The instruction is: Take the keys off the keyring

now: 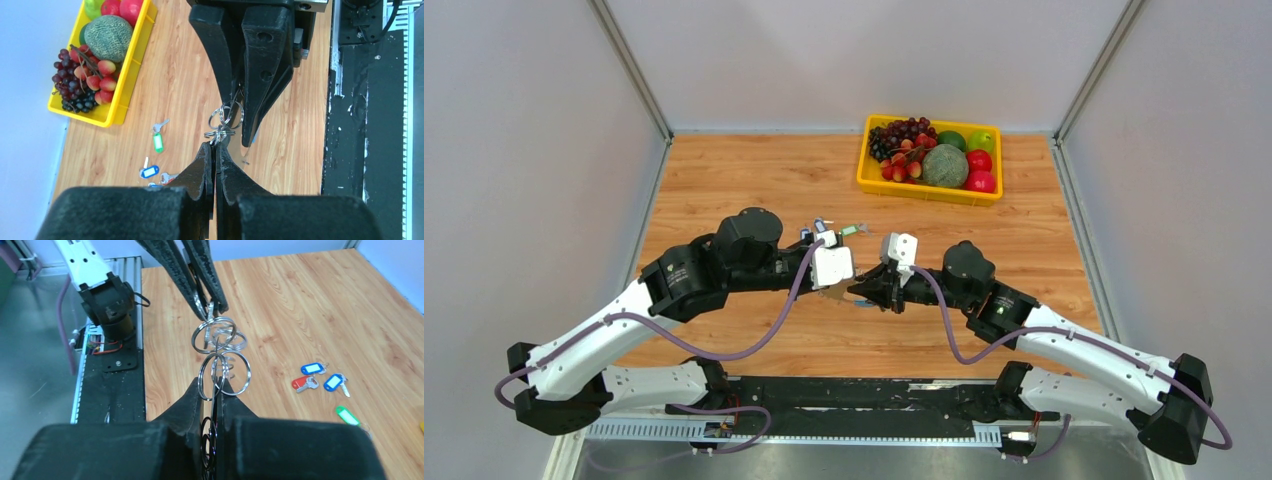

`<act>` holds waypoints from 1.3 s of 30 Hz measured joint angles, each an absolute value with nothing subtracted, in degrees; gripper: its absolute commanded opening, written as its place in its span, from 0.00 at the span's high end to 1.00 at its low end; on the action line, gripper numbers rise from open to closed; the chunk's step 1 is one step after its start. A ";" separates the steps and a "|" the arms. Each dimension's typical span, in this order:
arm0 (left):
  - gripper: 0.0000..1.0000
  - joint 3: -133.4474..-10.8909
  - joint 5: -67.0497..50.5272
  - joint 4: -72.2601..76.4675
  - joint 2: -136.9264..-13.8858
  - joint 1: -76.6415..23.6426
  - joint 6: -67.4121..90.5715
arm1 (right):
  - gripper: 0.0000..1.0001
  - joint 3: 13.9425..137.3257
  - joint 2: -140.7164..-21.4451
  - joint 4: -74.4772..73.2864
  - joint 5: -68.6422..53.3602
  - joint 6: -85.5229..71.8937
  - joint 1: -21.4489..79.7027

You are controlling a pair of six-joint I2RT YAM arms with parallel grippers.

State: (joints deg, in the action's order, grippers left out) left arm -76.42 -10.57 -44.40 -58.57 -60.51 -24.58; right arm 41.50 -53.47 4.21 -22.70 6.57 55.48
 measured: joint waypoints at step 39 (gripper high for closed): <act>0.26 -39.62 -11.40 5.54 -45.89 -51.59 0.95 | 1.00 60.49 -55.99 -11.07 10.50 38.85 62.46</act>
State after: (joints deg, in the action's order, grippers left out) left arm -39.62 -11.40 5.54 -45.89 -51.59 0.95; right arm 60.49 -55.99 -11.07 10.50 38.85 62.46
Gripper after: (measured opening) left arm 0.702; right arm 0.099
